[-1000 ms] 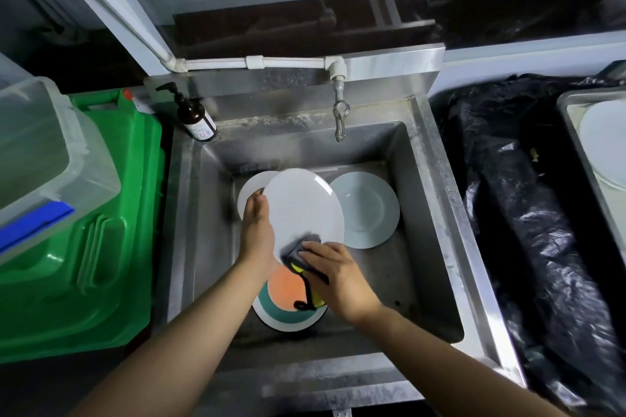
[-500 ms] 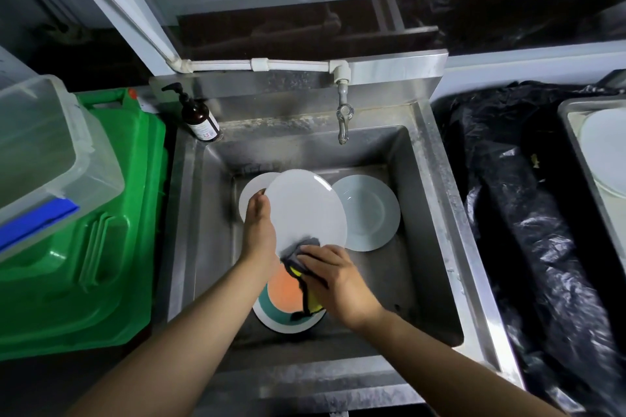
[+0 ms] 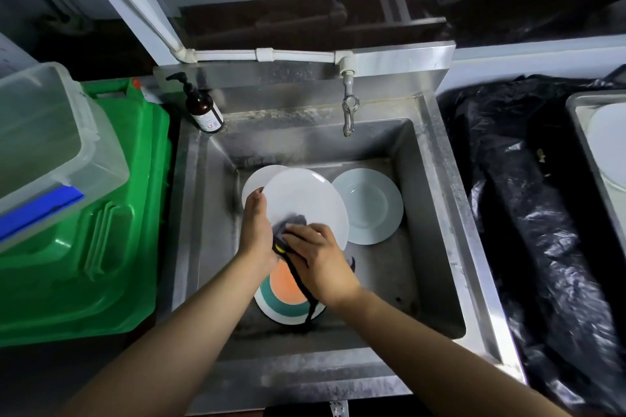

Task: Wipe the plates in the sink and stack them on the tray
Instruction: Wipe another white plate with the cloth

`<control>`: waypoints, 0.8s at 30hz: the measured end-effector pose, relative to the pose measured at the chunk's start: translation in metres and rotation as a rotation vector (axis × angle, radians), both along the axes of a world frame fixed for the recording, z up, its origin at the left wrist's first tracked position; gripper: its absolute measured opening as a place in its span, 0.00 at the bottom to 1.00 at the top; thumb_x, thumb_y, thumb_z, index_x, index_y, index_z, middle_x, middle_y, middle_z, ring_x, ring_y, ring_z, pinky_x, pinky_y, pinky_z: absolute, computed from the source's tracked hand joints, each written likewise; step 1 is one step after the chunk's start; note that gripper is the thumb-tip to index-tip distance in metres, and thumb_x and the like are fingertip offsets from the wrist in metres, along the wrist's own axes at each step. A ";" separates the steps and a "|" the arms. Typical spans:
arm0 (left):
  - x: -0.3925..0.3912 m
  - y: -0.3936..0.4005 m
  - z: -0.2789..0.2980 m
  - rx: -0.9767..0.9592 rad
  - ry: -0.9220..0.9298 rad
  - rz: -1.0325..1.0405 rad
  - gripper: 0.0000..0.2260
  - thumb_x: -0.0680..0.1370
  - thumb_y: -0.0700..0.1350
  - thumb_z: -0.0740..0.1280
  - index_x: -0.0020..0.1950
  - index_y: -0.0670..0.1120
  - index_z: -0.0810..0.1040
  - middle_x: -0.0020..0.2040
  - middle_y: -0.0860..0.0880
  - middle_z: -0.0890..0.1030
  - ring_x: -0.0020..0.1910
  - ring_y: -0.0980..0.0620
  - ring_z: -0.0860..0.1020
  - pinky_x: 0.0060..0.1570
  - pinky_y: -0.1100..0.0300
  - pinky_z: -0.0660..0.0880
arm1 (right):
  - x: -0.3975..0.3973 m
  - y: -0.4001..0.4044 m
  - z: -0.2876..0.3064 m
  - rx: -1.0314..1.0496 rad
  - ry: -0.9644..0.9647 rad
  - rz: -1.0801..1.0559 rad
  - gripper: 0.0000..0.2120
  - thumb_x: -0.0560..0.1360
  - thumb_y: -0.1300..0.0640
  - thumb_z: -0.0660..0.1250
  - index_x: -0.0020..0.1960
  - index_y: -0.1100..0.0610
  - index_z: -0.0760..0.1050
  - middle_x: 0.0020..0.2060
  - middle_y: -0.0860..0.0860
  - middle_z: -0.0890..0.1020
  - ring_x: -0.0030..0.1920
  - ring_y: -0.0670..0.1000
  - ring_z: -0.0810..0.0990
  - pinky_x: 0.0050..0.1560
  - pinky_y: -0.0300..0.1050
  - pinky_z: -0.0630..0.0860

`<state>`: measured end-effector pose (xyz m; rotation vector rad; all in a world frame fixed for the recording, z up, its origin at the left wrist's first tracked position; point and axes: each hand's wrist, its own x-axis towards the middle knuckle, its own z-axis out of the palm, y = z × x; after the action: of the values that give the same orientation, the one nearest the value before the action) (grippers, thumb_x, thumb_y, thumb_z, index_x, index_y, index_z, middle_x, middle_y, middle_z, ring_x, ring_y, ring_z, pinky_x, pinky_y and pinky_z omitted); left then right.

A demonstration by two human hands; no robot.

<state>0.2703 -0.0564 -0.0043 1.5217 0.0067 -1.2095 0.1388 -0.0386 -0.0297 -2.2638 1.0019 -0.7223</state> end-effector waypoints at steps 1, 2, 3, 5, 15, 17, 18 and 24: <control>0.002 0.001 -0.003 0.000 -0.030 -0.003 0.11 0.84 0.56 0.60 0.52 0.54 0.80 0.53 0.46 0.85 0.55 0.41 0.83 0.60 0.41 0.79 | -0.007 0.004 -0.005 0.014 0.003 0.009 0.13 0.80 0.53 0.64 0.60 0.55 0.83 0.63 0.49 0.81 0.57 0.58 0.75 0.60 0.48 0.75; 0.004 0.003 -0.006 0.002 -0.068 -0.011 0.10 0.83 0.57 0.60 0.53 0.56 0.80 0.56 0.46 0.84 0.58 0.40 0.82 0.63 0.38 0.77 | -0.012 0.007 -0.009 0.018 0.008 0.017 0.14 0.79 0.52 0.64 0.59 0.55 0.83 0.62 0.49 0.81 0.56 0.59 0.76 0.59 0.48 0.76; 0.004 0.005 -0.012 -0.007 -0.101 -0.025 0.10 0.82 0.59 0.61 0.53 0.59 0.80 0.59 0.46 0.83 0.60 0.40 0.81 0.65 0.37 0.76 | -0.015 0.007 -0.012 0.018 0.019 0.025 0.13 0.79 0.53 0.65 0.59 0.55 0.83 0.62 0.49 0.81 0.56 0.59 0.77 0.59 0.48 0.77; 0.002 0.011 -0.017 -0.002 -0.148 -0.074 0.11 0.78 0.62 0.62 0.53 0.62 0.80 0.60 0.47 0.83 0.61 0.42 0.80 0.66 0.39 0.75 | -0.012 0.000 -0.017 0.030 0.048 0.018 0.11 0.77 0.56 0.69 0.59 0.55 0.83 0.63 0.50 0.81 0.55 0.59 0.77 0.59 0.48 0.76; -0.001 0.004 0.002 0.066 -0.284 -0.119 0.11 0.81 0.60 0.58 0.58 0.61 0.77 0.62 0.50 0.80 0.64 0.46 0.78 0.68 0.46 0.74 | 0.008 -0.023 -0.009 0.045 0.035 -0.115 0.09 0.78 0.56 0.69 0.57 0.54 0.83 0.60 0.49 0.82 0.52 0.57 0.76 0.60 0.43 0.70; 0.014 -0.003 0.002 0.078 -0.339 -0.107 0.12 0.80 0.62 0.57 0.59 0.63 0.76 0.64 0.48 0.79 0.64 0.44 0.78 0.67 0.45 0.74 | -0.008 -0.001 -0.018 0.068 0.045 -0.081 0.09 0.78 0.55 0.69 0.57 0.54 0.83 0.60 0.48 0.82 0.53 0.56 0.76 0.60 0.44 0.73; 0.019 -0.004 -0.003 0.083 -0.352 -0.105 0.12 0.77 0.65 0.57 0.55 0.66 0.76 0.63 0.48 0.80 0.63 0.43 0.78 0.66 0.42 0.75 | -0.015 0.006 -0.024 0.099 0.037 -0.085 0.09 0.78 0.55 0.69 0.57 0.53 0.83 0.59 0.47 0.83 0.53 0.56 0.77 0.59 0.46 0.74; 0.008 0.013 -0.007 0.122 -0.373 -0.212 0.07 0.79 0.64 0.57 0.53 0.70 0.73 0.62 0.53 0.79 0.61 0.47 0.77 0.66 0.44 0.74 | -0.010 -0.011 -0.032 0.150 0.031 -0.127 0.08 0.76 0.57 0.71 0.55 0.53 0.84 0.58 0.47 0.83 0.51 0.57 0.78 0.57 0.46 0.75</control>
<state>0.2778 -0.0433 -0.0113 1.8726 -0.3408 -1.0864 0.1287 -0.0495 -0.0617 -2.1037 1.1828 -0.6428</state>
